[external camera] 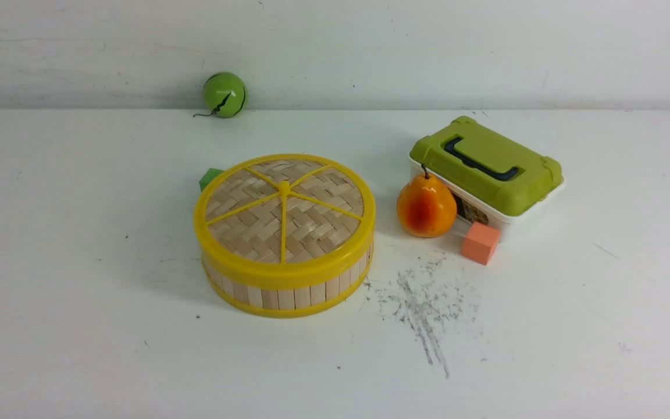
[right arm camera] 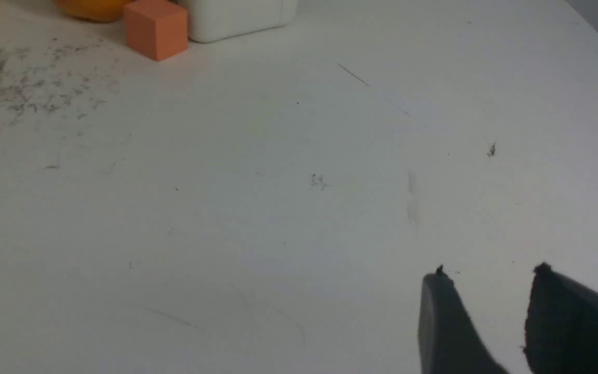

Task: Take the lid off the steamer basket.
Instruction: Use the right arm to lift the lid of the steamer

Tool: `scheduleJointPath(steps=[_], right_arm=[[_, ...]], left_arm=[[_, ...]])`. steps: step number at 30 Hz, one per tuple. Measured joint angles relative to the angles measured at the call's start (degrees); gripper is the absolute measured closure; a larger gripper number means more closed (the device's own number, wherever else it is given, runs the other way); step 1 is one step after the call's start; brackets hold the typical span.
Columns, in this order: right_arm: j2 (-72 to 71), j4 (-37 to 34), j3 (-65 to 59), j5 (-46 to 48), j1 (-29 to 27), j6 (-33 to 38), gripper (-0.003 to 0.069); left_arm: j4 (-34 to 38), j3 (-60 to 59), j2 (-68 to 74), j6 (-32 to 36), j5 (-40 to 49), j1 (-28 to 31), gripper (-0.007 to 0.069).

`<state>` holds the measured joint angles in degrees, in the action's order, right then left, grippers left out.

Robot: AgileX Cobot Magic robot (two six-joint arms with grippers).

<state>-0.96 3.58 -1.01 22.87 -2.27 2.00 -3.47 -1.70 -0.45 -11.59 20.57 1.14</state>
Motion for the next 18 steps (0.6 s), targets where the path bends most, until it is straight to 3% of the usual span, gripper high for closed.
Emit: scheduleJointPath(steps=[18], right_arm=[[0.0,0.0,0.0,0.0,0.0,0.0,0.0419]], left_arm=[[0.0,0.0,0.0,0.0,0.0,0.0,0.057]])
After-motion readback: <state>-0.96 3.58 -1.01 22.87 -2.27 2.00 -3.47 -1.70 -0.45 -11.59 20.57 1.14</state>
